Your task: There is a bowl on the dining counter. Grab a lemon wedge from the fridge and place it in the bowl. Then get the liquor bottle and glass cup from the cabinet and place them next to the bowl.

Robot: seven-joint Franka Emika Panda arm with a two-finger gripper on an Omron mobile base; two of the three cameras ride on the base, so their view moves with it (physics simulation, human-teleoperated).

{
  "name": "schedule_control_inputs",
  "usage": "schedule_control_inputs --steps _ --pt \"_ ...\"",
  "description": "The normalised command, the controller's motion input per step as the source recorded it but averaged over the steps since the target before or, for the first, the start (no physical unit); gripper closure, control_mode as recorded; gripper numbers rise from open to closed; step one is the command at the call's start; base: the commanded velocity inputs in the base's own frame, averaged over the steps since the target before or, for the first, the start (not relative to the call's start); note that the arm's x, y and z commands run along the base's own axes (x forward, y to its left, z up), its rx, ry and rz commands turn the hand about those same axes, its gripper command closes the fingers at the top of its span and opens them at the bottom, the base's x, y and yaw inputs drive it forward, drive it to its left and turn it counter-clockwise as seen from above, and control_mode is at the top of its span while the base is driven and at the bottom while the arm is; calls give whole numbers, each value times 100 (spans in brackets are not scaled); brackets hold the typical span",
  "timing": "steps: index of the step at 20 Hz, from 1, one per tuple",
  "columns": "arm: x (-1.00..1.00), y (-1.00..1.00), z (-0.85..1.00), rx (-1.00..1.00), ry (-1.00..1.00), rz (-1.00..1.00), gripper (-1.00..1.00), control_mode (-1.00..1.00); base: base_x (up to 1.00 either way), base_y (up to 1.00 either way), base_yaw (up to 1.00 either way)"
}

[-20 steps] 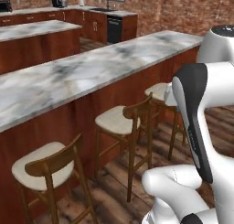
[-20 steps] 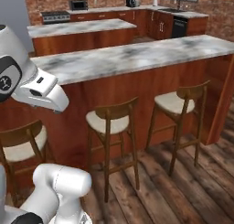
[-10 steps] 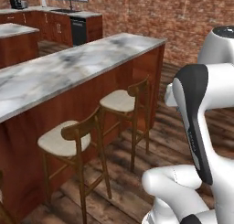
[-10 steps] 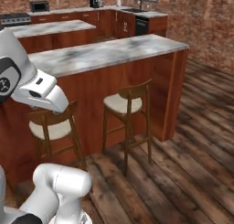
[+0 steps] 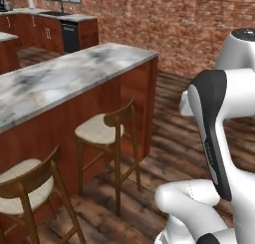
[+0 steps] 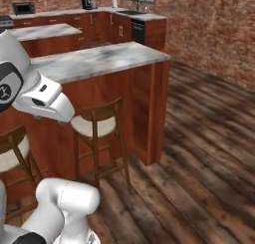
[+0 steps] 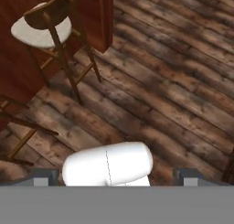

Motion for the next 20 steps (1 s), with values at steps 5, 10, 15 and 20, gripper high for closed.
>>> schedule_control_inputs --steps 5,10,15,20 --pt "0 0 0 0 0 0 -100 100 83 -100 7" --pt "0 0 0 0 0 0 -100 100 66 -100 18" --pt "0 0 0 0 0 0 -100 100 70 -100 20" --pt "0 0 0 0 0 0 -100 100 73 -100 26"
